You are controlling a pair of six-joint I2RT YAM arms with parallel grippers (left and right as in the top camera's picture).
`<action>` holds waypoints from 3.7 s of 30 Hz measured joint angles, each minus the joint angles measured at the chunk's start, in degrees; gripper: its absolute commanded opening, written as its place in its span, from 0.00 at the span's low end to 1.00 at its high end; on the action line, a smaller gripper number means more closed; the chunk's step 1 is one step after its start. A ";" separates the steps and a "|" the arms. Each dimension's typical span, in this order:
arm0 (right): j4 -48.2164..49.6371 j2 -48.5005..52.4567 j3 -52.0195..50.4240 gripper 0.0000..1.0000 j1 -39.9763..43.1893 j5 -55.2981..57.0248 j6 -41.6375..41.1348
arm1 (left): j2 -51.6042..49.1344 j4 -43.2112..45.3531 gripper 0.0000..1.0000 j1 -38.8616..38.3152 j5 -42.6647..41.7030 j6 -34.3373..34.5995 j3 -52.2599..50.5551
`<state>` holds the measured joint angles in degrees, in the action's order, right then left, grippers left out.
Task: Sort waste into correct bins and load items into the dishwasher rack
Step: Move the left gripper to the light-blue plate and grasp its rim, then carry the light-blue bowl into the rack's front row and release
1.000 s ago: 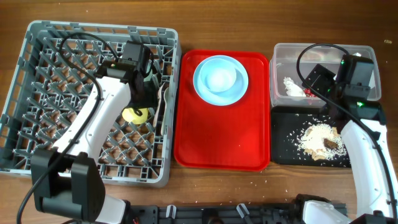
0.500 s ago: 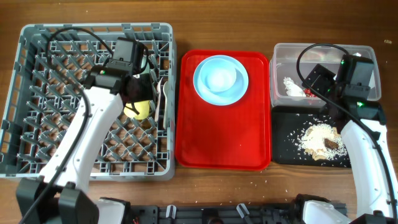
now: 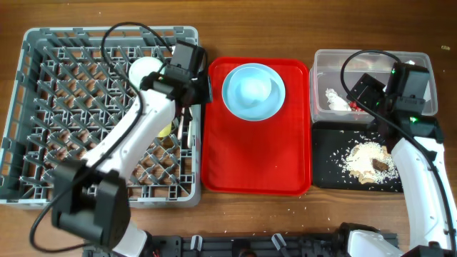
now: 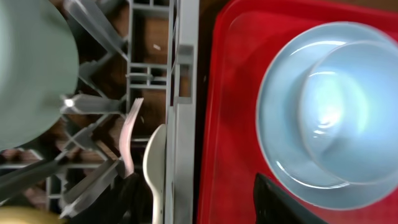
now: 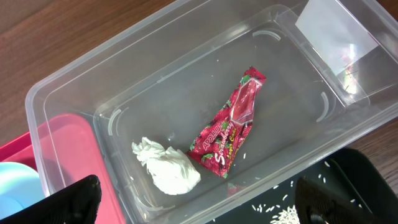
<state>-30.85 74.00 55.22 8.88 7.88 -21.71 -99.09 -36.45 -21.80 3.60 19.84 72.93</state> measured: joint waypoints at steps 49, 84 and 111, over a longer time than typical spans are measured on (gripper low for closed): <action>0.02 0.04 0.02 1.00 0.00 0.00 0.00 | -17.22 27.80 0.32 -19.06 -2.75 -3.54 3.96; 0.02 0.04 0.04 1.00 0.00 -0.02 0.00 | 27.04 -49.40 0.04 12.81 -48.57 -12.55 12.00; 0.00 0.04 0.04 1.00 0.00 0.00 0.00 | 19.71 -41.64 0.99 54.62 -63.08 -30.53 -13.18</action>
<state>-30.85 74.04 55.27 8.88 7.88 -21.71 -79.37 -78.08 32.82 -59.48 -10.70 59.75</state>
